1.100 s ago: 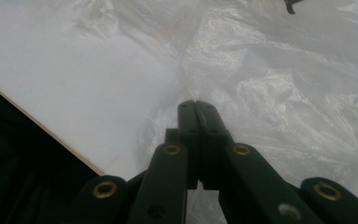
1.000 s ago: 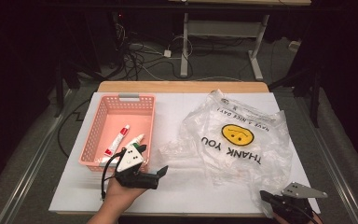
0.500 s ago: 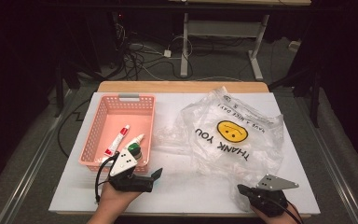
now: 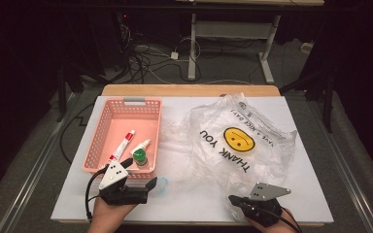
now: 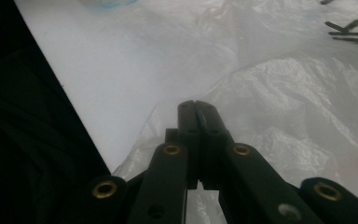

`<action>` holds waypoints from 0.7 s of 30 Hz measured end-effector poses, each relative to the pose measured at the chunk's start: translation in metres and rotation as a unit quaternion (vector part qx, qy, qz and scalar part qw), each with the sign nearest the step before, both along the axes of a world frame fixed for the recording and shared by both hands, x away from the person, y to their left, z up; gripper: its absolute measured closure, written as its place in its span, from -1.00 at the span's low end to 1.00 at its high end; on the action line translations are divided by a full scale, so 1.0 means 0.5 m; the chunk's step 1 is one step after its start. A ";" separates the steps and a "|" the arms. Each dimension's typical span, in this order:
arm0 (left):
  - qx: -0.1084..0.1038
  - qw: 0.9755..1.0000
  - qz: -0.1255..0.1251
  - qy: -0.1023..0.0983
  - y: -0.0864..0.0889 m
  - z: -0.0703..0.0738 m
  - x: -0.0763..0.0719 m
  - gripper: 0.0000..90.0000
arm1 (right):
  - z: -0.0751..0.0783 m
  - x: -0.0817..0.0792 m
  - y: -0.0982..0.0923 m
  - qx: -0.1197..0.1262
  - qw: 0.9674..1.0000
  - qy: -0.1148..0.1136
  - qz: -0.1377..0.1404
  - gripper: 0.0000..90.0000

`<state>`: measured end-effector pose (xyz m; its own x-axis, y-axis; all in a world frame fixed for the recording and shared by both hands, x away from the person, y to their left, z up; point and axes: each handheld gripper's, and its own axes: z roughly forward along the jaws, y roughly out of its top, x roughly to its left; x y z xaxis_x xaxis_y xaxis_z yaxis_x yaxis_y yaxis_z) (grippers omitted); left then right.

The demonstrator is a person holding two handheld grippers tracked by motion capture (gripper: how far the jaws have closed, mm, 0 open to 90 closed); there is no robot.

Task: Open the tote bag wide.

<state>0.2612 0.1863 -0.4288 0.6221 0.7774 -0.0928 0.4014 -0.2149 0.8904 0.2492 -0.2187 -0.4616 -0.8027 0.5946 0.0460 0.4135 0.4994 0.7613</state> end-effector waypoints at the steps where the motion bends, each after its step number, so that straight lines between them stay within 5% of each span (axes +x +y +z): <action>1: -0.001 1.000 0.001 0.000 0.001 0.000 -0.001 -0.99 | 0.000 0.000 0.000 0.000 1.000 0.000 0.000 1.00; 5: -0.002 1.000 0.003 -0.002 0.004 0.001 -0.003 -0.99 | 0.002 -0.007 0.013 -0.001 1.000 -0.001 0.015 1.00; 6: -0.003 1.000 0.003 -0.002 0.005 0.001 -0.003 -0.99 | 0.008 -0.010 0.011 0.004 1.000 -0.010 0.021 0.82; 9: -0.008 1.000 0.000 -0.008 0.007 0.000 -0.002 -0.99 | 0.018 -0.011 0.002 0.022 1.000 -0.014 0.016 0.68; 11: -0.012 1.000 0.003 -0.010 0.008 0.000 -0.001 -0.98 | 0.034 -0.011 -0.018 0.053 0.998 -0.026 0.007 0.50; 15: -0.014 1.000 0.006 0.009 0.011 0.001 0.006 -0.98 | 0.050 -0.008 -0.038 0.070 0.997 -0.042 -0.012 0.36; 21: -0.004 1.000 0.002 0.013 0.004 0.000 0.008 -0.98 | 0.063 0.010 -0.061 0.079 0.994 -0.065 -0.048 -0.21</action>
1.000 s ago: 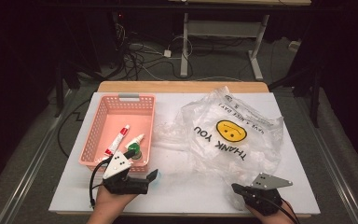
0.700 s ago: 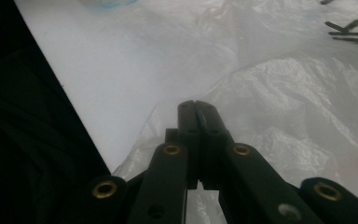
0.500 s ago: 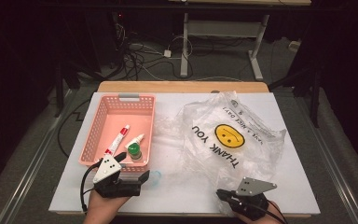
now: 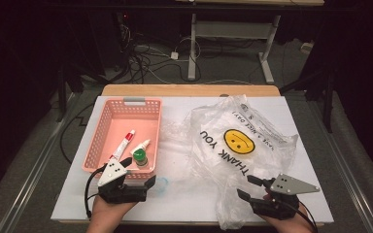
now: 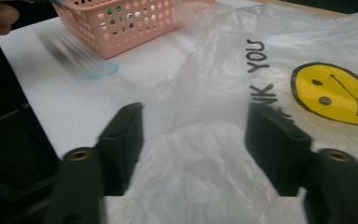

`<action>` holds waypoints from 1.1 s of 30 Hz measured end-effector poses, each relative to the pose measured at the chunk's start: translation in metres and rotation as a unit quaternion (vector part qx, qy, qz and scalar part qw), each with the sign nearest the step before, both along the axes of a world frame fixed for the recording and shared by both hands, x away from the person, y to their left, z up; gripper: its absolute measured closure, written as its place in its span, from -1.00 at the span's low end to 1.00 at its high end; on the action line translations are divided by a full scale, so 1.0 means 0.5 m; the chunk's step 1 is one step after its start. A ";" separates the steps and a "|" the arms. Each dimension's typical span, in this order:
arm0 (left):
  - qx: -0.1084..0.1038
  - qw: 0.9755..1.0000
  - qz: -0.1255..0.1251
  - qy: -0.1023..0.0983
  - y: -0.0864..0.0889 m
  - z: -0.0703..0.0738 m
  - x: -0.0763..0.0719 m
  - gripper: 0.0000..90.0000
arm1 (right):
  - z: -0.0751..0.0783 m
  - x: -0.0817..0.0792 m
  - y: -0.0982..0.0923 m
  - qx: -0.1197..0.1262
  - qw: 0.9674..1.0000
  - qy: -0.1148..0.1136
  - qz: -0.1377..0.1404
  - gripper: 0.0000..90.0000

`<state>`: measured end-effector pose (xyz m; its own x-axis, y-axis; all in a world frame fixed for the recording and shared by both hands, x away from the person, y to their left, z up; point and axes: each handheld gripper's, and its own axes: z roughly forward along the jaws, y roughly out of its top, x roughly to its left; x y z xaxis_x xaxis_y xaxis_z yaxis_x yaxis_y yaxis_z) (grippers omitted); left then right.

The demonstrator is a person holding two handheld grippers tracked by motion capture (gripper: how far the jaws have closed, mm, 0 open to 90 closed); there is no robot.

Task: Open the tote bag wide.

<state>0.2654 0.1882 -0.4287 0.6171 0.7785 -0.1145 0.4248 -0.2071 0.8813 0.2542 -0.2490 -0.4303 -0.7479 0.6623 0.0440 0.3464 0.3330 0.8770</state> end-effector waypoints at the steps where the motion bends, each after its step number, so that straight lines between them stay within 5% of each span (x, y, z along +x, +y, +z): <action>1: 0.002 1.000 0.001 0.002 -0.001 -0.001 0.000 -0.98 | 0.000 0.006 0.000 0.002 1.000 0.000 -0.001 -0.32; 8: 0.017 1.000 0.014 -0.013 -0.002 0.001 0.001 -0.98 | 0.003 0.069 0.014 -0.004 1.000 -0.003 -0.022 -0.99; 11: 0.016 1.000 0.015 -0.019 0.001 0.002 0.000 -0.99 | 0.004 0.098 0.030 -0.006 1.000 0.002 -0.028 -1.00; 15: 0.014 1.000 0.006 0.004 0.002 0.003 0.006 -1.00 | 0.006 0.127 0.056 -0.014 1.000 0.005 -0.019 -1.00; 28: 0.011 1.000 0.007 -0.006 0.003 0.004 0.005 -1.00 | 0.024 0.222 0.136 -0.028 1.000 0.009 -0.005 -0.92; 33: 0.005 1.000 0.009 -0.007 0.009 0.000 0.005 -1.00 | 0.017 0.232 0.153 -0.024 1.000 0.005 0.004 -0.76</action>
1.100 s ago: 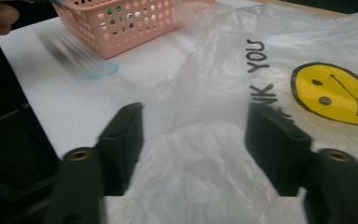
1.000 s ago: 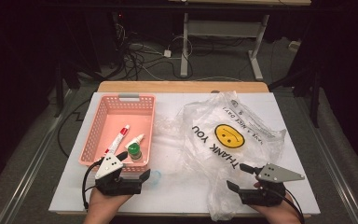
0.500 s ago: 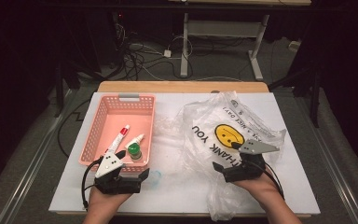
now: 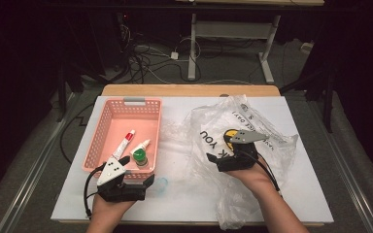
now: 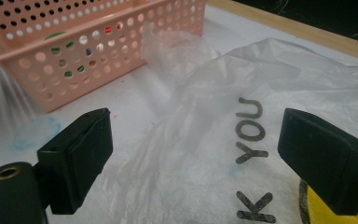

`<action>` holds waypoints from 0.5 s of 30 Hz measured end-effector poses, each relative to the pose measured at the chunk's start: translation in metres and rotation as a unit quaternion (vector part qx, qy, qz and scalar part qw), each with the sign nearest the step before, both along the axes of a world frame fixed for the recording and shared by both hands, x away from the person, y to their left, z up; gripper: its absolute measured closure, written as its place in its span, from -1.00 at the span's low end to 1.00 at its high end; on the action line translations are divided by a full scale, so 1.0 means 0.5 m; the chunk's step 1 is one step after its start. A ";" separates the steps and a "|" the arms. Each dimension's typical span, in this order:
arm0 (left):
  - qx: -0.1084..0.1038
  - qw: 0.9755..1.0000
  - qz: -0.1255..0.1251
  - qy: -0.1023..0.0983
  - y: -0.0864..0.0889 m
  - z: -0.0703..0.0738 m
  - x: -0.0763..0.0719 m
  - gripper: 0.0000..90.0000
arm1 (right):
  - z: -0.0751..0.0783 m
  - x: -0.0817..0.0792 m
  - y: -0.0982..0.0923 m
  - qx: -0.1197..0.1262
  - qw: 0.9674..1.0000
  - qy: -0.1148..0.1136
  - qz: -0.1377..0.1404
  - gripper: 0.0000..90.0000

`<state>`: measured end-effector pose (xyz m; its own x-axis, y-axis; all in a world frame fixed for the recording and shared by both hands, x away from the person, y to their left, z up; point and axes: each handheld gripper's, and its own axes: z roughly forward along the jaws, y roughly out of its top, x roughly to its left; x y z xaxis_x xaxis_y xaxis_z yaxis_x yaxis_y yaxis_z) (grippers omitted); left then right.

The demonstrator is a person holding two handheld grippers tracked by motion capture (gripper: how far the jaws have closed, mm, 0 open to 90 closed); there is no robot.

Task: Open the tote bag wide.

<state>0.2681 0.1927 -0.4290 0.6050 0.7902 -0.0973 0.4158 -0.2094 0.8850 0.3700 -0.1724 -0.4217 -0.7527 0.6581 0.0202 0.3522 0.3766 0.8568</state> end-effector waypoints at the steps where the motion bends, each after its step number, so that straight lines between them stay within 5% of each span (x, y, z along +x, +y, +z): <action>1: 0.002 1.000 0.001 -0.002 0.000 0.001 -0.001 -1.00 | -0.002 -0.003 0.005 -0.009 1.000 -0.002 0.003 -0.73; 7: 0.008 1.000 -0.001 -0.006 -0.004 0.002 -0.005 -1.00 | -0.012 -0.020 0.018 -0.016 0.999 0.018 0.032 -0.30; 15: 0.011 1.000 0.000 -0.006 -0.006 -0.002 -0.004 -1.00 | -0.043 -0.030 0.025 -0.051 0.997 0.041 0.051 -0.09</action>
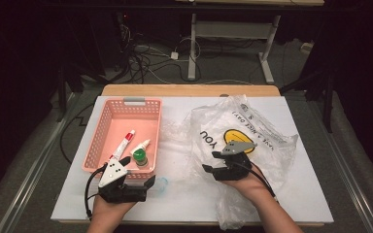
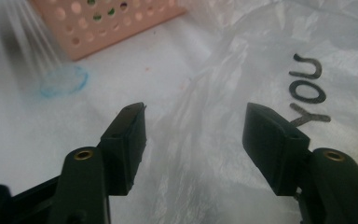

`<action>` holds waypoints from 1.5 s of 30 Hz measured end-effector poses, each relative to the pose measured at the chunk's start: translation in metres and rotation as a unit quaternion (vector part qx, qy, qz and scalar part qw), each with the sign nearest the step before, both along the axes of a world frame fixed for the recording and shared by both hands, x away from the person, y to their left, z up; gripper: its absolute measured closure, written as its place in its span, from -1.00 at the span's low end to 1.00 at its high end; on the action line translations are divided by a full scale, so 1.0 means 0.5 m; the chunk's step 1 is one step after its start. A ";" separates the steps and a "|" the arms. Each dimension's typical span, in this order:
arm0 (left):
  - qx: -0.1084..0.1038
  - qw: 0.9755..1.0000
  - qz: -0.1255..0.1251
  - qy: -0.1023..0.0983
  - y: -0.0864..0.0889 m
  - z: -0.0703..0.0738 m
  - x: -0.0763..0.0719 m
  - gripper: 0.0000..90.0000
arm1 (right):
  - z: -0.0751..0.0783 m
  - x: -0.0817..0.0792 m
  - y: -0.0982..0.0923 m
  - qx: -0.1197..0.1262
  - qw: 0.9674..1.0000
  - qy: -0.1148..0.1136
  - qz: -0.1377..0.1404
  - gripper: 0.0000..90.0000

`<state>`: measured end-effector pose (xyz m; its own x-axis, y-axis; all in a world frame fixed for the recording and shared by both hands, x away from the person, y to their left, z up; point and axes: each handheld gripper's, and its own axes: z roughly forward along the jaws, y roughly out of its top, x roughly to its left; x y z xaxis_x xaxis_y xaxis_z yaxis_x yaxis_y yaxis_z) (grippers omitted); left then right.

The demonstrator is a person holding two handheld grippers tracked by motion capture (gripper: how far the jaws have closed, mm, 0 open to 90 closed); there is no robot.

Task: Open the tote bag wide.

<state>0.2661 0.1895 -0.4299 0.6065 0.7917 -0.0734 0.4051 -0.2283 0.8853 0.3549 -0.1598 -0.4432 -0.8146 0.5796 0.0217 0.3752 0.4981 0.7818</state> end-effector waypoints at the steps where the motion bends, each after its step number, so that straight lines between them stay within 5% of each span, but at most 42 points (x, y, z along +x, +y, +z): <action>1: -0.001 1.000 0.000 0.000 0.001 0.000 0.000 -1.00 | -0.003 -0.003 0.002 -0.008 1.000 0.001 0.004 -0.09; 16: 0.001 1.000 -0.003 0.000 -0.001 -0.001 0.000 -1.00 | -0.057 -0.001 0.016 -0.067 0.997 0.031 0.016 -0.14; 22: 0.001 1.000 -0.006 0.001 -0.004 -0.001 -0.001 -1.00 | -0.059 0.002 0.017 -0.069 0.997 0.023 0.015 0.17; 31: 0.000 1.000 -0.006 0.001 -0.004 -0.001 -0.003 -1.00 | -0.067 0.008 0.036 -0.072 0.997 0.024 0.019 0.14; 45: 0.001 1.000 -0.007 0.002 -0.006 -0.001 -0.003 -1.00 | -0.067 0.019 0.029 -0.075 0.997 0.011 0.007 0.71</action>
<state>0.2646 0.1865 -0.4302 0.6174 0.7831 -0.0742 0.4060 -0.2364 0.8828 0.3644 -0.1453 -0.4766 -0.8234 0.5656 -0.0459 0.3838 0.6147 0.6891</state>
